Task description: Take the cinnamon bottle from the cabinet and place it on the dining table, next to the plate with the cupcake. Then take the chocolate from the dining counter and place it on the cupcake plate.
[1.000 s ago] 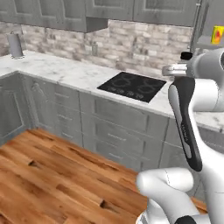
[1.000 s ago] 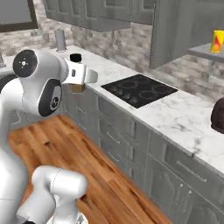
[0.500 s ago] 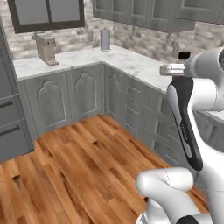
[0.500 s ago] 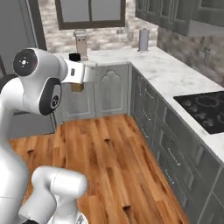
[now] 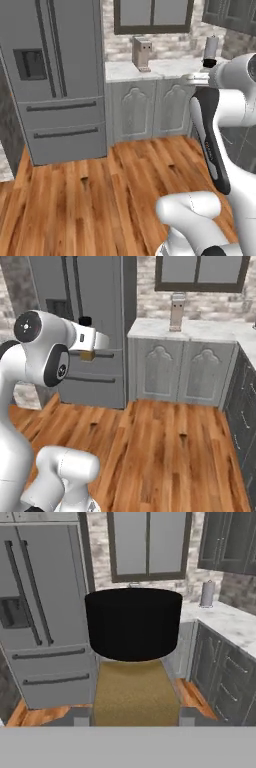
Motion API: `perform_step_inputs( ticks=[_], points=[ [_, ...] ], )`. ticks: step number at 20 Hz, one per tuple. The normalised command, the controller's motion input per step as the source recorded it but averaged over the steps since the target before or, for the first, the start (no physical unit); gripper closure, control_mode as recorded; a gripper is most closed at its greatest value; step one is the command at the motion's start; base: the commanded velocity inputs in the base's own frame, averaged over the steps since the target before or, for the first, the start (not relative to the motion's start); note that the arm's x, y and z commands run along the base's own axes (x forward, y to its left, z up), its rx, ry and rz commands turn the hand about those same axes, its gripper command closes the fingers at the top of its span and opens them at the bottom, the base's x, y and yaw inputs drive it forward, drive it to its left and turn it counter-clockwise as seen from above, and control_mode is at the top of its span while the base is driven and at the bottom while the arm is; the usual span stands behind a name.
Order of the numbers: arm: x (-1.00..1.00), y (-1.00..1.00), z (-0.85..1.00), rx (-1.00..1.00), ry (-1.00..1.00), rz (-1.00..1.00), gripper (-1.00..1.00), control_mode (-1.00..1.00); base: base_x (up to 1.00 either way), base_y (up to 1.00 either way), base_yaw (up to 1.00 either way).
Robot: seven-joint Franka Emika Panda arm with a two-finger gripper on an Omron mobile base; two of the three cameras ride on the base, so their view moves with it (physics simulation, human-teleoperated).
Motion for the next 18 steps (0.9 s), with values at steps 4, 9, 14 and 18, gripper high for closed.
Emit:
perform_step_inputs(
  ticks=[4,9,14,18],
  points=[
    [0.0,0.0,0.0,0.0,0.0,0.0,1.0,1.0,0.44,0.14,0.6],
    [0.0,0.0,0.0,0.0,0.0,0.0,1.0,1.0,0.66,0.32,0.47],
    [0.0,0.0,0.0,0.0,0.0,0.0,1.0,1.0,1.0,0.53,0.28],
    [0.0,0.0,0.0,0.0,0.0,0.0,1.0,1.0,0.83,0.37,0.47]
  ],
)
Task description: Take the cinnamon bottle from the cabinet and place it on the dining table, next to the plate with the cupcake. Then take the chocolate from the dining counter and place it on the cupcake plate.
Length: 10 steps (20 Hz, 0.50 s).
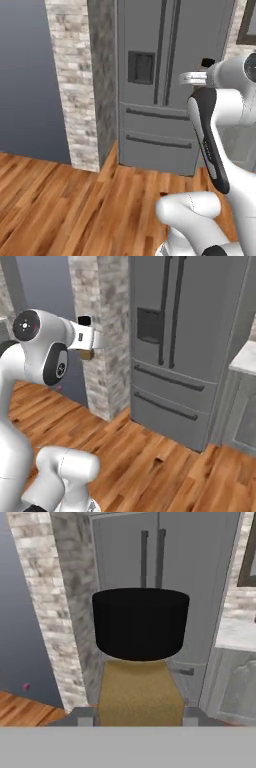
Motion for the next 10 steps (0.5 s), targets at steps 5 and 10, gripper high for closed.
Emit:
perform_step_inputs(
  ticks=[5,10],
  points=[
    [0.0,0.0,0.0,0.0,0.0,0.0,1.0,1.0,0.32,0.04,0.76],
    [0.0,0.0,0.0,0.0,0.0,0.0,1.0,1.0,0.07,0.0,0.9]
  ],
)
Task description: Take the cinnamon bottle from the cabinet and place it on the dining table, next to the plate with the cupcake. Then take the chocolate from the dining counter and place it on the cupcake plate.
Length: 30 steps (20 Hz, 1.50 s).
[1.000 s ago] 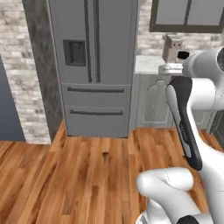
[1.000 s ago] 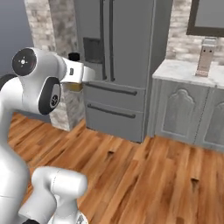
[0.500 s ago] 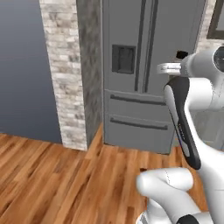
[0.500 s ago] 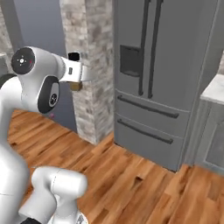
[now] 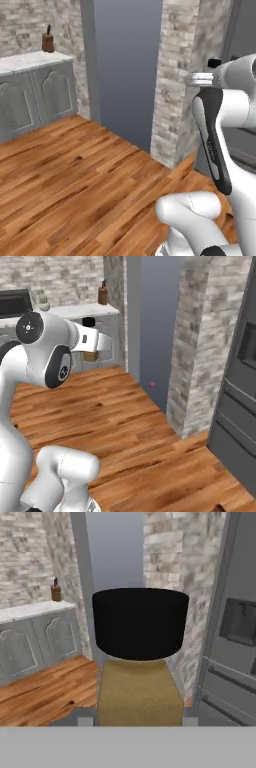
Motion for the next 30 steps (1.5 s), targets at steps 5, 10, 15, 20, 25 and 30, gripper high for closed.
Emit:
perform_step_inputs(
  ticks=[5,10,15,20,25,30],
  points=[
    [0.0,0.0,0.0,0.0,0.0,0.0,1.0,1.0,0.21,0.0,0.89],
    [0.0,0.0,0.0,0.0,0.0,0.0,1.0,1.0,0.47,-0.02,0.83],
    [0.0,0.0,0.0,0.0,0.0,0.0,1.0,1.0,0.81,-0.23,0.64],
    [0.0,0.0,0.0,0.0,0.0,0.0,1.0,1.0,0.83,-0.33,0.59],
    [0.0,0.0,0.0,0.0,0.0,0.0,1.0,1.0,0.87,-0.41,0.56],
    [0.0,0.0,0.0,0.0,0.0,0.0,1.0,1.0,0.94,-0.51,0.49]
  ],
)
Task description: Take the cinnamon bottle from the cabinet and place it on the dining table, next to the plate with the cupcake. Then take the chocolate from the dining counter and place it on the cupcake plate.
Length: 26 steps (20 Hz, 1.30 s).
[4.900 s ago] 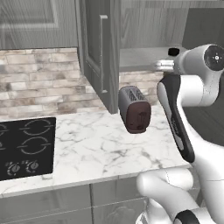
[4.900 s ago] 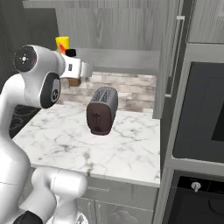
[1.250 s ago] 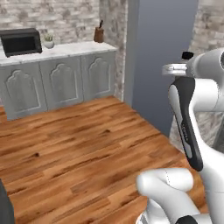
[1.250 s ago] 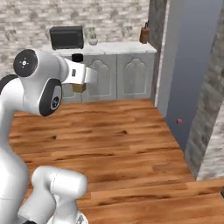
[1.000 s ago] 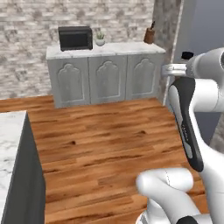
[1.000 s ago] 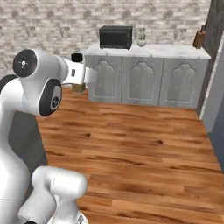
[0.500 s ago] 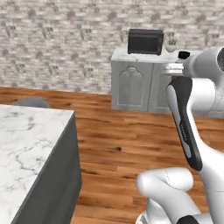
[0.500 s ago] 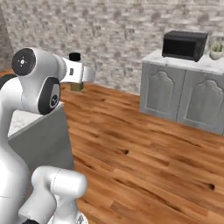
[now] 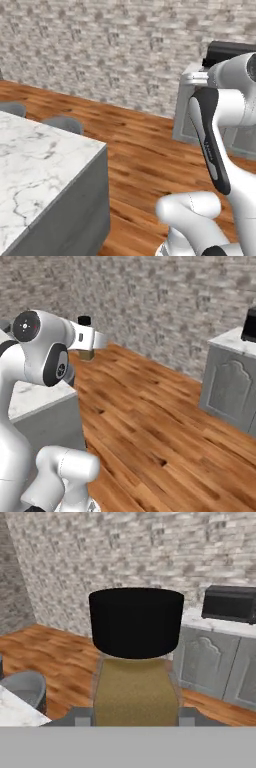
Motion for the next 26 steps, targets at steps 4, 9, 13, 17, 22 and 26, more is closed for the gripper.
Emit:
perform_step_inputs(
  ticks=[4,9,13,17,22,26],
  points=[
    [0.0,0.0,0.0,0.0,0.0,0.0,1.0,1.0,0.94,-0.58,0.46],
    [0.0,0.0,0.0,0.0,0.0,0.0,1.0,1.0,0.97,-0.57,0.46],
    [0.0,0.0,0.0,0.0,0.0,0.0,1.0,1.0,0.99,-0.56,0.45],
    [0.0,0.0,0.0,0.0,0.0,0.0,1.0,1.0,1.0,-0.54,0.45],
    [0.0,0.0,0.0,0.0,0.0,0.0,1.0,1.0,1.0,-0.54,0.45],
    [0.0,0.0,0.0,0.0,0.0,0.0,1.0,1.0,1.0,-0.44,0.42]
  ],
)
